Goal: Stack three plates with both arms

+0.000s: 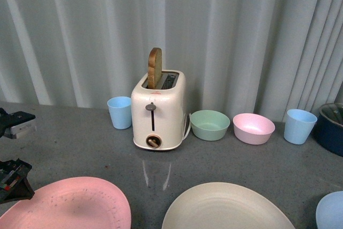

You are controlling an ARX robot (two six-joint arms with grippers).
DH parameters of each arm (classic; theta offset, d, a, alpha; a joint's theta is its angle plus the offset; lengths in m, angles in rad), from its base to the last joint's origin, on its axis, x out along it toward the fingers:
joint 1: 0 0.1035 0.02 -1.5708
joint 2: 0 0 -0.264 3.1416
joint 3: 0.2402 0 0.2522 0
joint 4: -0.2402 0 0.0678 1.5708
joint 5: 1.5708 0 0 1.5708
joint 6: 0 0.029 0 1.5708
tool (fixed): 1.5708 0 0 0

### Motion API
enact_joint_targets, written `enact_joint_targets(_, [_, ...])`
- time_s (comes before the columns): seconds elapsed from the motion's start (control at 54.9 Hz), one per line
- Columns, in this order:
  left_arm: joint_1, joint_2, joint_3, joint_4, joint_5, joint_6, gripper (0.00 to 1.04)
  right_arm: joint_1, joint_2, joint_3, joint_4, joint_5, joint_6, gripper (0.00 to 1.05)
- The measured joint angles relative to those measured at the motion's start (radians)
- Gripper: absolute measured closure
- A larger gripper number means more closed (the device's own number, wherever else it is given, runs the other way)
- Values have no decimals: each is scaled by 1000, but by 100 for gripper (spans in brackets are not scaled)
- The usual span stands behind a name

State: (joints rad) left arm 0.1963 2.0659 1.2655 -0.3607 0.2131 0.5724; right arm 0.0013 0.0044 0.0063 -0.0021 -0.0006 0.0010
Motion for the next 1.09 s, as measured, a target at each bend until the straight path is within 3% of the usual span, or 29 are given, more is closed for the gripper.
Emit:
enact_joint_targets(0.491, [19,111,64,-33,-24,-21,7,0,0,0,0,0,0,7])
enact_joint_targets(0.928, [-26,139,-2,9,-50,2,7,0,0,0,0,0,0,7])
enact_joint_targets(0.965, [-29,140,-3,14,-57,4,10,0,0,0,0,0,0,7])
enact_joint_targets(1.092, [-41,140,-4,21,-56,4,37,0,0,0,0,0,0,7])
